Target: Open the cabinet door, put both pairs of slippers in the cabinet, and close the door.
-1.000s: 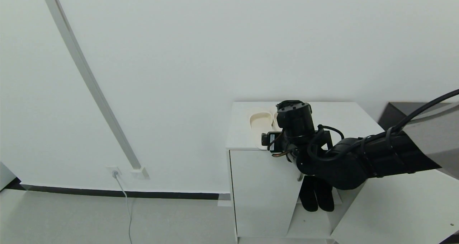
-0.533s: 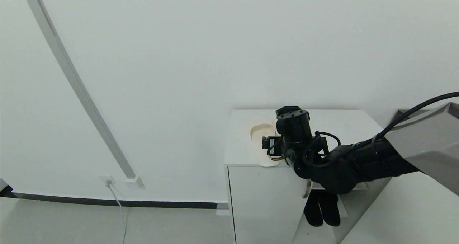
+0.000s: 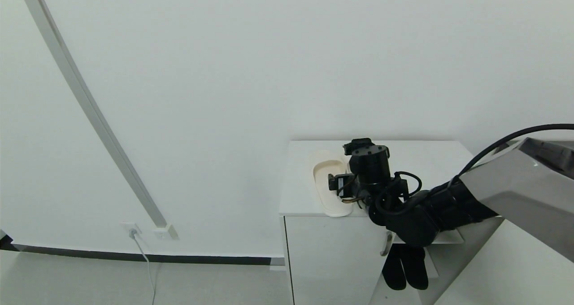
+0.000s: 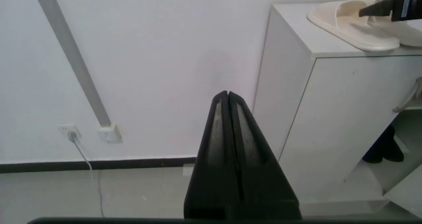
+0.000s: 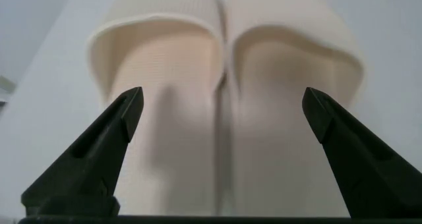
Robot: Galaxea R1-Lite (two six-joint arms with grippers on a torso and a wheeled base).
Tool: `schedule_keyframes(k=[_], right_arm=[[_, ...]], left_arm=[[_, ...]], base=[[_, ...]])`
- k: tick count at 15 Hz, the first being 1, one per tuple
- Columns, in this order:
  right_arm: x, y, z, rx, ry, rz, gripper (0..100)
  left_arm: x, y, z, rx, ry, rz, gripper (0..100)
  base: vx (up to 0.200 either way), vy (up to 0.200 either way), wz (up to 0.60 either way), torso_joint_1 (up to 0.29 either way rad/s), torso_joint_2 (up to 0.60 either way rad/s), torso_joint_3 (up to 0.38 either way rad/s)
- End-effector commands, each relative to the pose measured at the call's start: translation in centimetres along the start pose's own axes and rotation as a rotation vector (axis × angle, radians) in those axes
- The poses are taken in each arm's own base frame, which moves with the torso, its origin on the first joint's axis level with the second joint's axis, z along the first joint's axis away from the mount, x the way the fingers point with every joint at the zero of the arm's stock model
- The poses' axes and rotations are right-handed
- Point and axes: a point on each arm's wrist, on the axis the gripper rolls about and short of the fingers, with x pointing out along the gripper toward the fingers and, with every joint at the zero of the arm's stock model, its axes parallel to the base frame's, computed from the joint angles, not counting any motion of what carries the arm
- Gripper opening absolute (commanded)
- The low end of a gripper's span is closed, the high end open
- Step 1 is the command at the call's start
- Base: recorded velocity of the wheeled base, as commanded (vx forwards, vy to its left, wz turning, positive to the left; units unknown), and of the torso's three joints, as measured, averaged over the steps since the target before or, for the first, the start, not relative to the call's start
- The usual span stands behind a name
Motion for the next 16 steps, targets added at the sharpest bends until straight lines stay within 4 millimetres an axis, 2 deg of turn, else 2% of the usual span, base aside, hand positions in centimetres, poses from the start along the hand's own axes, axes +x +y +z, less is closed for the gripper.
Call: schedule_keyframes(k=[1, 6, 15, 16], right_arm=[[1.3, 0.0, -1.0, -0.008, 0.021, 0.002, 100], [4.8, -0.3, -0.7, -0.015, -0.024, -0.017, 100], [6.1, 0.2, -0.4, 0.003, -0.06, 0.02, 100], [6.1, 0.2, -0.4, 0.004, -0.061, 0.02, 0]], left_arm=[[0.0, 0.0, 0.0, 0.0, 0.002, 0.0, 0], [0.0, 0.0, 0.0, 0.0, 0.002, 0.0, 0], [0.0, 0.1, 0.0, -0.001, 0.002, 0.035, 0], [0.0, 0.1, 0.0, -0.001, 0.002, 0.035, 0]], base=[[0.0, 0.0, 0.0, 0.0, 0.0, 0.0], [0.0, 0.0, 0.0, 0.0, 0.0, 0.0], [0.0, 0.0, 0.0, 0.0, 0.0, 0.0], [0.0, 0.0, 0.0, 0.0, 0.0, 0.0]])
